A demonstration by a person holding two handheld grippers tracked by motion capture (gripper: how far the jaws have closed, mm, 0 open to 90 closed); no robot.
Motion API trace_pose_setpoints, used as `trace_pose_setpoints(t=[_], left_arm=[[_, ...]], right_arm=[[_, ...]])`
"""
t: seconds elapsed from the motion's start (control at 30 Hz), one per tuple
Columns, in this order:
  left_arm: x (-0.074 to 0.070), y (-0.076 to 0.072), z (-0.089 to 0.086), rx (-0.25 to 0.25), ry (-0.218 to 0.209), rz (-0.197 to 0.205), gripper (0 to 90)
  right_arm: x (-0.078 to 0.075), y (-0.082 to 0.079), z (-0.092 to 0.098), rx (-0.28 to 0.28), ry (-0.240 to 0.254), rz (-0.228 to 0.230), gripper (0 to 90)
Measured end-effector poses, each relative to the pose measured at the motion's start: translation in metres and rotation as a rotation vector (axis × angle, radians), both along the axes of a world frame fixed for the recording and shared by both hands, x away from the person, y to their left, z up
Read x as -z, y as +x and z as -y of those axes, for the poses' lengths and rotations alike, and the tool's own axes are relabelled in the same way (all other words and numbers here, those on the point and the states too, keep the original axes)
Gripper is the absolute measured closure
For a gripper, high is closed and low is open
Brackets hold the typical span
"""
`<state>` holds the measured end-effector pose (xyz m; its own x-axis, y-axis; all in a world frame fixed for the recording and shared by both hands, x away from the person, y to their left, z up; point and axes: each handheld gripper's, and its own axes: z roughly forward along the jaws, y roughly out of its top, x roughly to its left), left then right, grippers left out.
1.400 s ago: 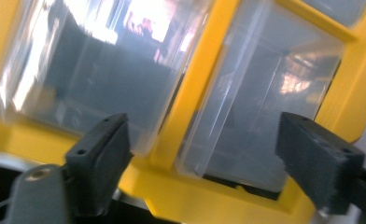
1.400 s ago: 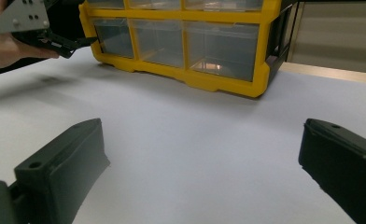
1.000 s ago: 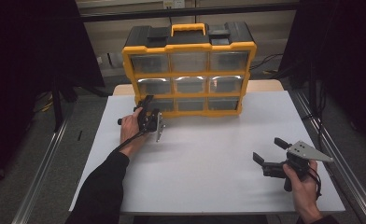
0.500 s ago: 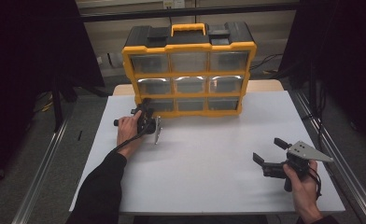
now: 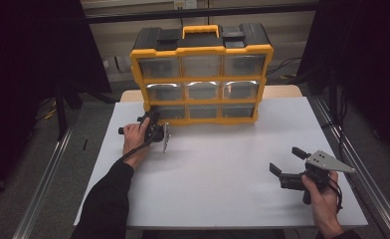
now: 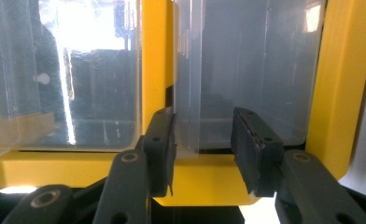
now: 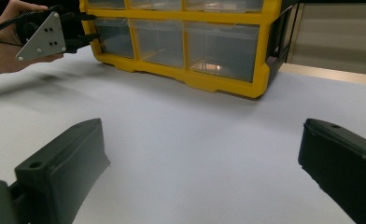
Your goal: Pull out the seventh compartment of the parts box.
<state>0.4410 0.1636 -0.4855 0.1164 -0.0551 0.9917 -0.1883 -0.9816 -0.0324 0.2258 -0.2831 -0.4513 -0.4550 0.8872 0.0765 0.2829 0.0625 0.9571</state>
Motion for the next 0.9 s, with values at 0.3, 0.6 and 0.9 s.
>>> trace_pose_setpoints(t=[0.3,0.6,0.9], left_arm=[[0.004,-0.001,0.002,-0.050,-0.081,-0.032,69.2],[-0.002,-0.002,0.004,-0.053,-0.009,0.025,75.9],[0.000,0.000,0.003,-0.020,-0.021,0.051,78.7]], right_arm=[[0.000,0.000,0.000,-0.002,-0.001,0.000,0.5],[0.000,0.000,0.000,0.001,-0.002,0.000,0.5],[0.000,-0.001,0.000,0.000,0.003,-0.003,0.5]])
